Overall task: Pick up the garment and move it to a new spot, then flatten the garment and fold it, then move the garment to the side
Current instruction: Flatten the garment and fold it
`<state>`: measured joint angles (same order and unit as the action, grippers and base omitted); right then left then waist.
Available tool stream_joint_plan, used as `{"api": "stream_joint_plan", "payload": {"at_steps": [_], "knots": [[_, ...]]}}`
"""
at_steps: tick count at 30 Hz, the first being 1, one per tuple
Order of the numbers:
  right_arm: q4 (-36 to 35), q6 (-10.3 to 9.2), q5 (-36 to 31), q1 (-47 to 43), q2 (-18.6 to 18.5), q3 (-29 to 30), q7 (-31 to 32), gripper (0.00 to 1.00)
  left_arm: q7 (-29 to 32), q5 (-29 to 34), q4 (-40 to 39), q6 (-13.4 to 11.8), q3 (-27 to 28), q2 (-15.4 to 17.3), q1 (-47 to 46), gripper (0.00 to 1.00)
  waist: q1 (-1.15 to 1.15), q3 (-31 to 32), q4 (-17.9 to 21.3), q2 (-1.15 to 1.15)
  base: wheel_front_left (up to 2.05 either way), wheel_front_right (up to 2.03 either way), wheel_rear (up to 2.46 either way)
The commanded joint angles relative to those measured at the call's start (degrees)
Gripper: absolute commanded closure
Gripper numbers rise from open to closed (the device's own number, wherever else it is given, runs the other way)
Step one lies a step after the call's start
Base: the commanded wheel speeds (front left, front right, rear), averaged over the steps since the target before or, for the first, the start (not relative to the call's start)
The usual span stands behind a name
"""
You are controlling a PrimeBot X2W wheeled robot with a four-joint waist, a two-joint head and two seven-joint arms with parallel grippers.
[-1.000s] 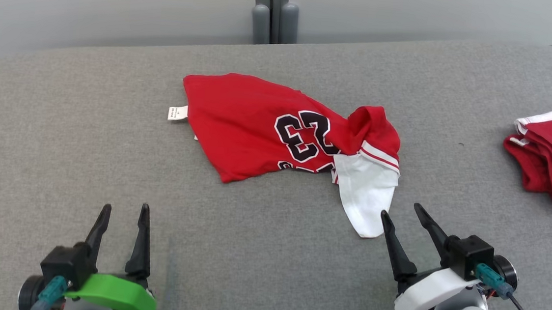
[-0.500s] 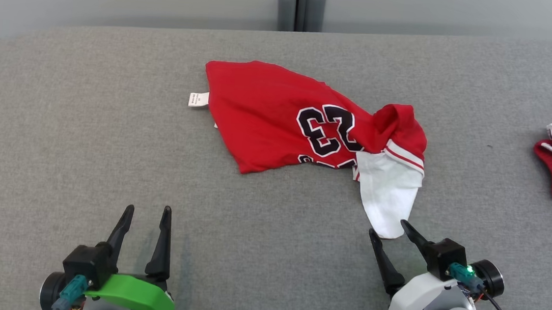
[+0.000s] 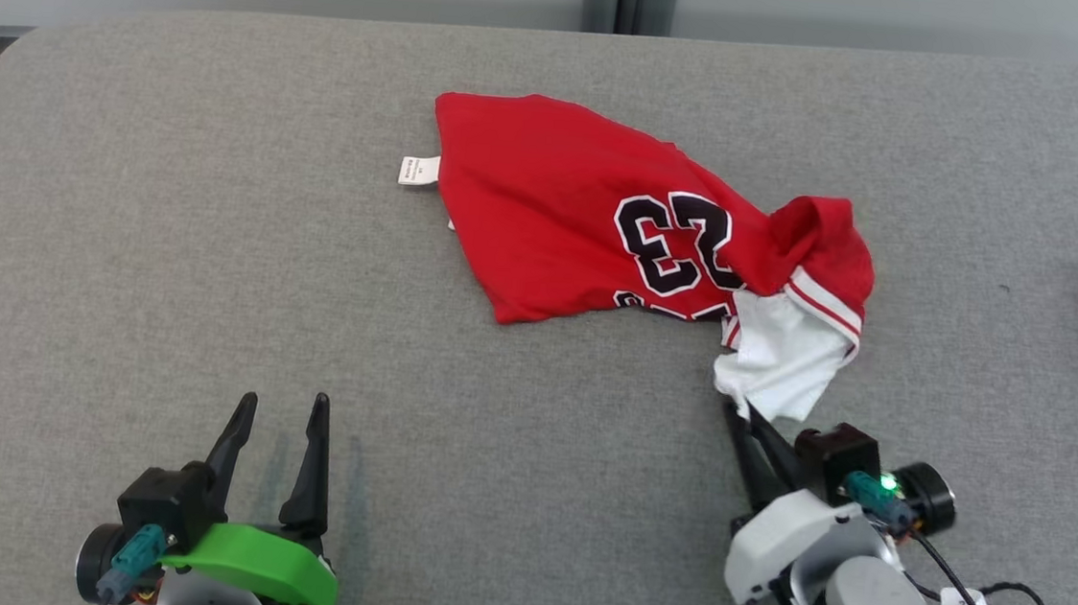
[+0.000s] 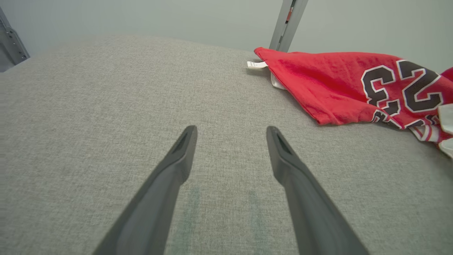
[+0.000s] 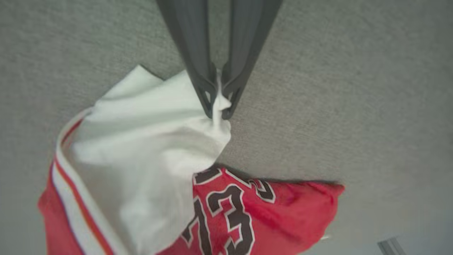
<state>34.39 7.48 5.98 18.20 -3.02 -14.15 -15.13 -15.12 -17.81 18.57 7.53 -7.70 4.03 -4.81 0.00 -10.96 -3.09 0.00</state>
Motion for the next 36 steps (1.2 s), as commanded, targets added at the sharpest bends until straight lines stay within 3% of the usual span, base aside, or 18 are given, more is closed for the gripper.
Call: {"api": "stream_joint_plan", "payload": {"at_steps": [1, 8, 12, 14, 18, 24, 30, 36], "knots": [[-2.97, 0.01, 2.31, 0.95, 0.07, -2.56, -0.02, 1.0, -0.04, -0.08, 0.06, -0.14, 0.16, -0.01, -0.59, 0.0, 0.0, 0.55, 0.06, 0.0, 0.0, 0.0, 0.0], [-16.97, 0.0, 12.8, 11.18, 0.02, -20.1, -0.07, 1.0, -0.03, 0.21, 0.54, -0.14, -1.19, -0.45, -0.39, 0.0, 0.0, 3.02, -1.09, 0.0, 0.0, 0.0, 0.0], [-22.96, 0.0, 17.66, 23.99, 0.05, -29.07, -0.08, 1.0, -0.04, 0.49, 1.13, -0.14, -2.58, -0.53, -0.2, 0.0, 0.0, 4.39, -3.17, 0.0, 0.0, 0.0, 0.0], [-24.6, 0.0, 20.54, 30.84, -0.01, -30.65, -0.07, 1.0, -0.04, 0.54, 1.53, -0.14, -3.51, -0.65, -0.15, 0.0, 0.0, 4.76, -4.51, 0.0, 0.0, 0.0, 0.0], [-25.55, -0.04, 23.55, 43.19, 0.01, -26.7, -0.07, 1.0, -0.04, 0.27, 2.24, -0.14, -5.25, -0.77, -0.52, 0.0, 0.0, 5.18, -7.6, 0.0, 0.0, 0.0, 0.0], [-15.2, -0.04, 16.77, 51.63, 0.0, -15.84, -0.03, 1.0, -0.04, -0.57, 2.31, -0.13, -5.4, -0.97, -0.57, 0.0, 0.0, 4.36, -9.76, 0.0, 0.0, 0.0, 0.0], [-2.68, -0.04, 4.17, 47.65, -0.83, -4.84, -0.02, 1.0, -0.03, -0.28, 1.57, -0.13, -3.7, -1.03, 0.06, 0.0, 0.0, 2.46, -8.57, 0.0, 0.0, 0.0, 0.0], [3.4, -0.04, -3.48, 35.94, -6.48, 6.5, -0.02, 1.0, -0.03, 0.23, 1.04, -0.13, -3.75, -0.86, -1.4, 0.0, 0.0, 0.82, -6.78, 0.0, 0.0, 0.0, 0.0]]}}
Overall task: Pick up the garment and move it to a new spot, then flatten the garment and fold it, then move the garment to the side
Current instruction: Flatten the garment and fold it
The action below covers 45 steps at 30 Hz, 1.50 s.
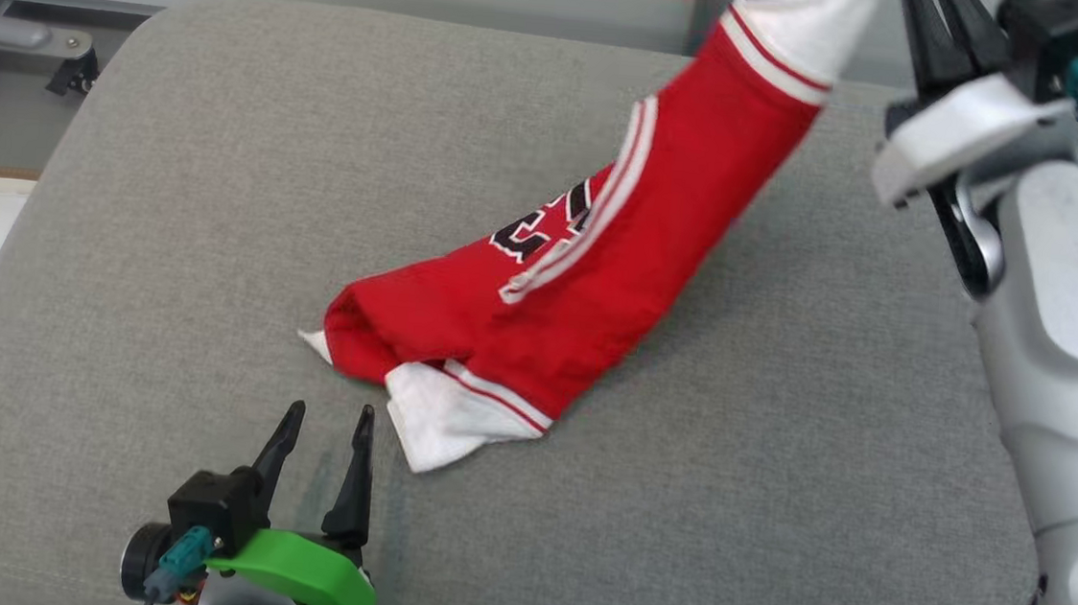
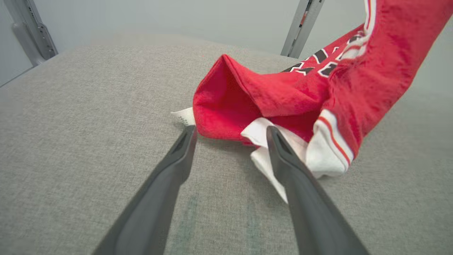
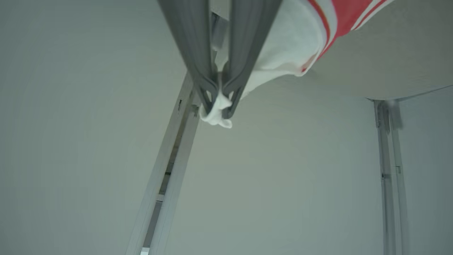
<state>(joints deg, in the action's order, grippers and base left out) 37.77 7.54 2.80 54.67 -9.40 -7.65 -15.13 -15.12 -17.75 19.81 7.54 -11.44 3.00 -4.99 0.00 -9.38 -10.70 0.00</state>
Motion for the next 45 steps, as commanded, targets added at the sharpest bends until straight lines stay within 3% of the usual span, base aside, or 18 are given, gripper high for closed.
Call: {"api": "stream_joint_plan", "payload": {"at_steps": [1, 2, 3, 10, 15, 19, 24, 28, 32, 36, 44, 45], "knots": [[0.76, -0.11, -0.87, -2.53, -0.88, 1.7, -0.02, 1.0, -0.03, 0.17, -0.26, -0.15, -0.17, 0.26, -1.39, 0.0, 0.0, -0.89, 1.16, 0.0, 0.0, 0.0, 0.0], [1.62, -0.11, -1.79, -4.93, -1.91, 4.08, -0.04, 0.82, -0.03, 0.14, -0.26, -0.15, -0.27, 0.35, -1.51, 0.0, 0.0, -1.02, 1.54, 0.0, 0.0, 0.0, 0.0], [2.54, -0.11, -2.68, -7.14, -2.61, 6.08, -0.05, 0.0, -0.03, 0.05, -0.23, -0.15, -0.4, 0.42, -1.61, 0.0, 0.0, -1.1, 1.93, 0.0, 0.0, 0.0, 0.0], [2.43, -0.11, -5.8, -16.86, -2.23, 15.42, -0.07, 0.0, -0.03, 0.04, -0.22, -0.14, -0.85, 0.99, -2.4, 0.0, 0.0, -1.58, 4.53, 0.0, 0.0, 0.0, 0.0], [-0.56, -0.1, -6.48, -20.16, 0.17, 14.94, -0.07, 0.0, -0.03, 0.01, -0.02, -0.14, -1.11, 1.28, -2.71, 0.0, 0.0, -1.44, 5.36, 0.0, 0.0, 0.0, 0.0], [-3.35, -0.11, -4.73, -21.73, 2.55, 8.59, -0.07, 0.0, -0.03, -0.12, 0.06, -0.14, -1.45, 1.36, -2.67, 0.0, 0.0, -1.25, 5.35, 0.0, 0.0, 0.0, 0.0], [-5.85, -0.1, -0.63, -22.52, 4.42, -4.05, -0.07, 0.0, -0.03, -0.2, 0.15, -0.14, -2.03, 1.22, -2.85, 0.0, 0.0, -1.38, 3.98, 0.0, 0.0, 0.0, 0.0], [-6.2, -0.11, 4.36, -21.59, 5.23, -14.16, -0.07, 0.0, -0.03, -0.28, 0.12, -0.14, -2.18, 1.01, -2.71, 0.0, 0.0, -1.66, 2.3, 0.0, 0.0, 0.0, 0.0], [-4.62, -0.11, 8.06, -20.19, 5.65, -20.52, -0.07, 0.0, -0.03, -0.45, 0.06, -0.14, -2.42, 0.78, -2.69, 0.0, 0.0, -2.14, 0.45, 0.0, 0.0, 0.0, 0.0], [-1.19, -0.11, 9.34, -19.16, 5.84, -22.45, -0.07, 0.0, -0.03, -0.65, -0.2, -0.14, -2.28, 0.6, -2.81, 0.0, 0.0, -2.9, -1.2, 0.0, 0.0, 0.0, 0.0], [3.69, -0.1, 8.05, -17.58, 6.32, -20.7, -0.07, 0.0, -0.03, -0.93, -0.89, -0.14, -2.46, 0.27, -3.6, 0.0, 0.0, -4.93, -3.34, 0.0, 0.0, 0.0, 0.0], [4.1, -0.11, 7.93, -17.57, 6.34, -20.64, -0.07, 0.31, -0.03, -0.98, -0.91, -0.14, -2.41, 0.23, -3.73, 0.0, 0.0, -5.13, -3.49, 0.0, 0.0, 0.0, 0.0]]}}
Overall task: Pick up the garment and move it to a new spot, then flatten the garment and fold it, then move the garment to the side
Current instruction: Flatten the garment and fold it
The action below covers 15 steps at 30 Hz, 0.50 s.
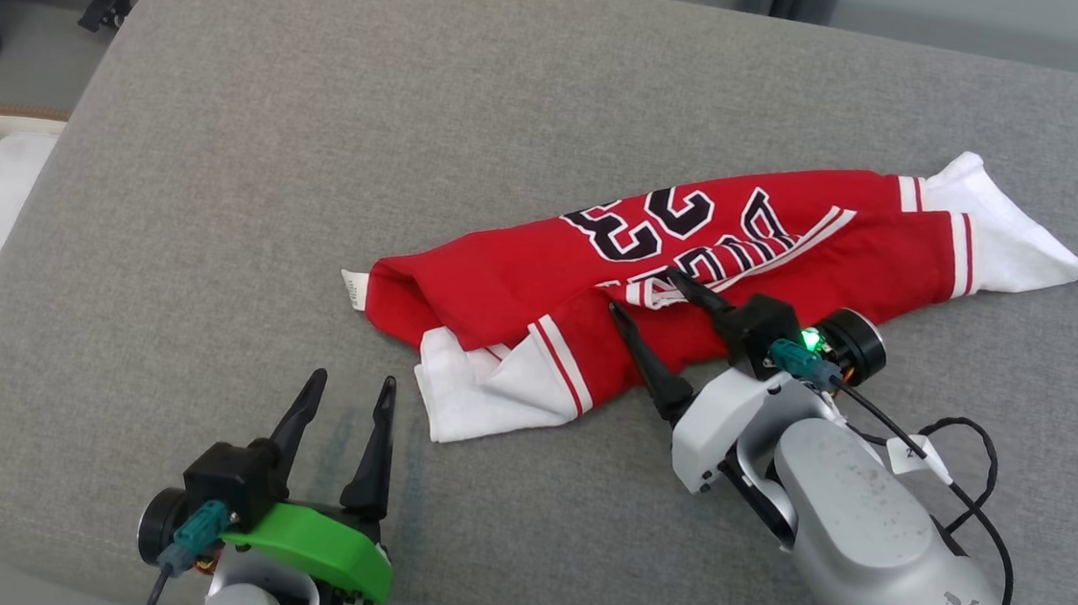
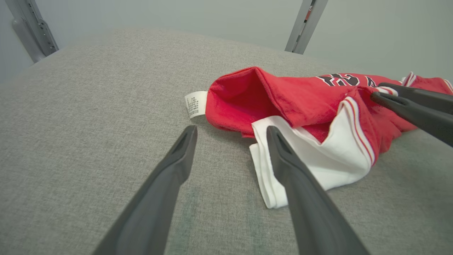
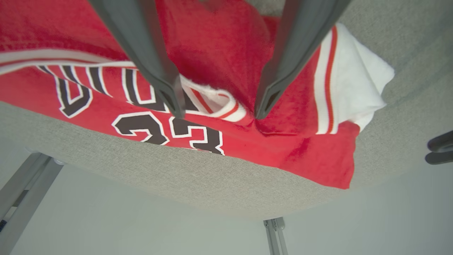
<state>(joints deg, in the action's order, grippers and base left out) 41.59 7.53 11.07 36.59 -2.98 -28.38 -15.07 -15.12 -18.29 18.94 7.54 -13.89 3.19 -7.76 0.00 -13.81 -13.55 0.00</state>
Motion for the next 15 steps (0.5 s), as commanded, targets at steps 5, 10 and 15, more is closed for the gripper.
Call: {"api": "stream_joint_plan", "payload": {"at_steps": [5, 10, 15], "knots": [[0.73, -0.1, -0.01, 0.77, -0.04, -0.04, -0.14, 1.0, -0.03, -0.52, 0.07, -0.14, 0.16, -0.09, -1.37, 0.0, 0.0, -1.28, -1.03, 0.0, 0.0, 0.0, 0.0], [-0.62, -0.1, -0.62, -0.28, -0.05, 0.57, -0.14, 1.0, -0.03, -0.38, 0.2, -0.14, 0.97, -0.14, -0.85, 0.0, 0.0, -0.83, -0.18, 0.0, 0.0, 0.0, 0.0], [-6.12, -0.1, -1.91, -1.9, -1.19, 4.02, -0.14, 1.0, -0.03, 0.21, -0.42, -0.14, 1.49, -0.14, -0.32, 0.0, 0.0, 0.49, 1.67, 0.0, 0.0, 0.0, 0.0]]}}
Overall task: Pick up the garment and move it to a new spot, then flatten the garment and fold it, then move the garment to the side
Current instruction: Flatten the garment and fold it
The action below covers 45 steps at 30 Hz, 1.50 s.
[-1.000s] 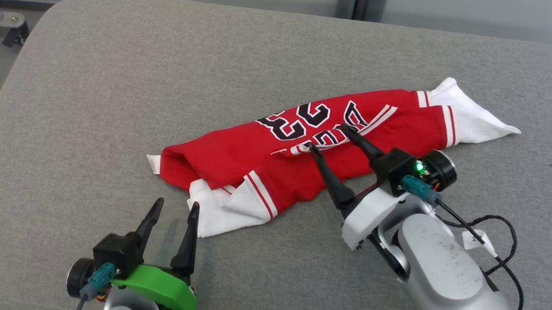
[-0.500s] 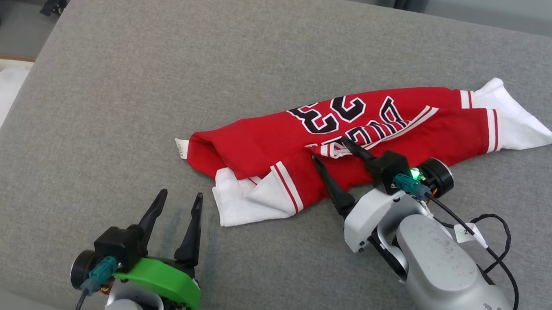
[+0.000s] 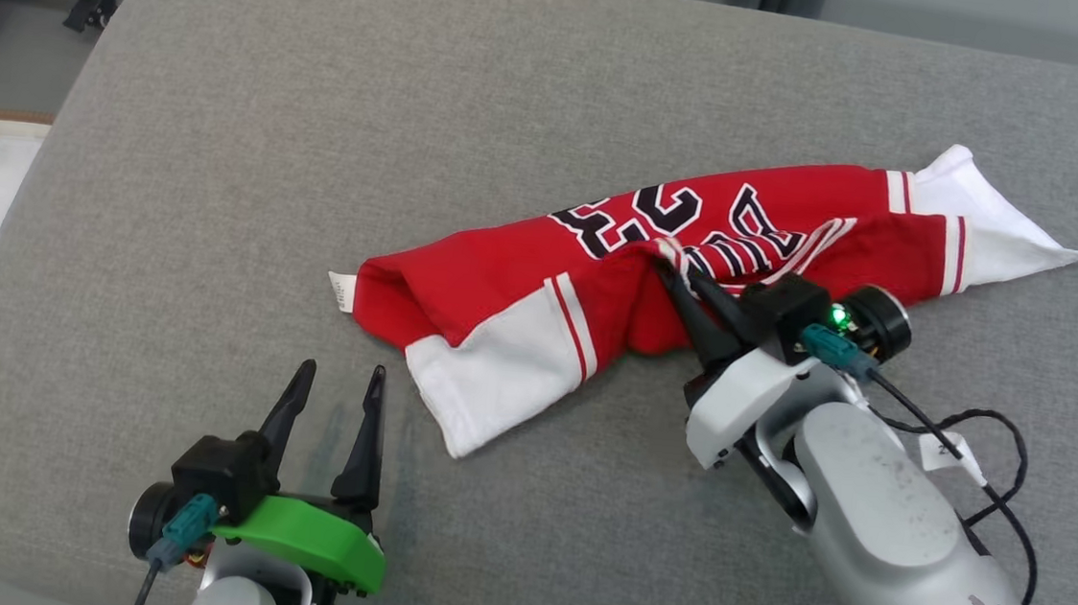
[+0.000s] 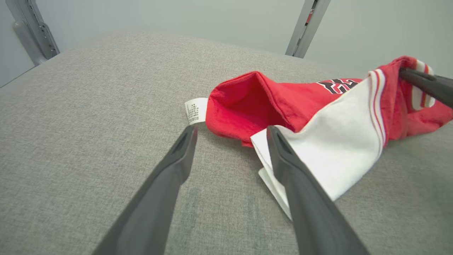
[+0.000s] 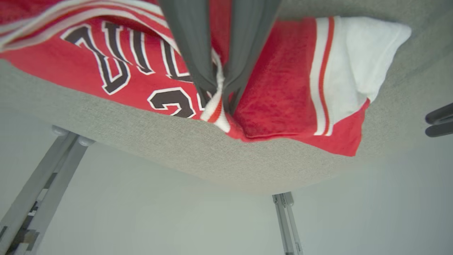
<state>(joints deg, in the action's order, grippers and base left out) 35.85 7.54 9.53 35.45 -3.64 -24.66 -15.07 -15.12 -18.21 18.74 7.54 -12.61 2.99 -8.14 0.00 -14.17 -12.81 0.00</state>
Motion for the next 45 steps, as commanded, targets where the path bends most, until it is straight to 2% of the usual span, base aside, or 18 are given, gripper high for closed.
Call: {"api": "stream_joint_plan", "payload": {"at_steps": [1, 6, 11, 12, 13, 14, 15, 16, 17, 23, 29, 34, 43, 44, 45], "knots": [[-1.96, -0.11, -0.72, -1.57, -1.07, 1.3, -0.14, 1.0, -0.03, 0.23, -0.39, -0.14, 0.41, 0.06, 0.24, 0.0, 0.0, 1.32, 1.53, 0.0, 0.0, 0.0, 0.0], [-9.69, -0.11, -1.71, -5.99, -4.44, 6.11, -0.14, 1.0, -0.03, 0.75, -0.79, -0.14, 0.88, 0.08, 1.05, 0.0, 0.0, 3.64, 4.32, 0.0, 0.0, 0.0, 0.0], [-14.23, -0.11, -2.42, -11.93, -10.42, 14.25, -0.14, 1.0, -0.03, 1.27, -0.76, -0.14, 0.91, 0.07, 1.96, 0.0, 0.0, 5.46, 8.03, 0.0, 0.0, 0.0, 0.0], [-14.36, -0.1, -2.87, -12.64, -11.63, 15.43, -0.14, 0.95, -0.03, 1.32, -0.58, -0.14, 0.81, 0.14, 2.04, 0.0, 0.0, 5.53, 8.64, 0.0, 0.0, 0.0, 0.0], [-14.16, -0.11, -3.18, -13.23, -12.4, 16.31, -0.14, 0.75, -0.02, 1.31, -0.43, -0.14, 0.94, 0.19, 2.14, 0.0, 0.0, 5.53, 9.11, 0.0, 0.0, 0.0, 0.0], [-13.69, -0.11, -3.21, -13.93, -13.12, 17.72, -0.14, 0.61, -0.02, 1.37, -0.2, -0.14, 0.82, 0.29, 2.11, 0.0, 0.0, 5.44, 9.65, 0.0, 0.0, 0.0, 0.0], [-13.29, -0.11, -3.31, -14.31, -13.63, 18.96, -0.14, 0.55, -0.03, 1.44, -0.08, -0.14, 0.7, 0.34, 2.04, 0.0, 0.0, 5.36, 9.97, 0.0, 0.0, 0.0, 0.0], [-12.54, -0.11, -3.61, -14.79, -14.26, 20.52, -0.14, 0.31, -0.03, 1.43, 0.12, -0.14, 0.57, 0.4, 1.99, 0.0, 0.0, 5.13, 10.4, 0.0, 0.0, 0.0, 0.0], [-11.59, -0.11, -3.79, -15.25, -14.54, 21.6, -0.14, 0.0, -0.03, 1.48, 0.21, -0.14, 0.49, 0.46, 1.84, 0.0, 0.0, 4.98, 10.65, 0.0, 0.0, 0.0, 0.0], [-9.1, -0.11, -7.94, -15.75, -13.95, 30.36, -0.14, 0.0, -0.03, 1.23, 1.03, -0.14, -0.24, 0.83, 1.21, 0.0, 0.0, 3.85, 11.79, 0.0, 0.0, 0.0, 0.0], [-11.77, -0.11, -13.42, -14.94, -9.94, 37.72, -0.14, 0.0, -0.03, 0.61, 2.1, -0.14, -3.19, 1.11, 1.09, 0.0, 0.0, 3.02, 12.42, 0.0, 0.0, 0.0, 0.0], [-14.33, -0.11, -15.09, -14.86, -7.09, 38.92, -0.14, 0.0, -0.03, -0.36, 4.35, -0.14, -7.83, 1.59, 1.19, 0.0, 0.0, 2.45, 12.65, 0.0, 0.0, 0.0, 0.0], [-16.48, -0.11, -15.33, -14.49, -3.91, 36.8, -0.14, 0.0, -0.03, -0.96, 11.59, -0.14, -8.06, 1.03, -1.73, 0.0, 0.0, 1.33, 13.08, 0.0, 0.0, 0.0, 0.0], [-16.62, -0.11, -15.16, -14.27, -3.73, 36.43, -0.14, 0.0, -0.02, -1.39, 12.53, -0.14, -8.54, 1.16, -2.52, 0.04, 0.0, 1.02, 13.29, 0.0, 0.0, 0.0, 0.0], [-16.74, -0.11, -15.12, -14.15, -3.61, 36.2, -0.14, 0.0, -0.02, -1.77, 13.15, -0.14, -9.03, 1.35, -3.08, 0.4, 0.0, 0.81, 13.42, 0.0, 0.0, 0.0, 0.0]]}}
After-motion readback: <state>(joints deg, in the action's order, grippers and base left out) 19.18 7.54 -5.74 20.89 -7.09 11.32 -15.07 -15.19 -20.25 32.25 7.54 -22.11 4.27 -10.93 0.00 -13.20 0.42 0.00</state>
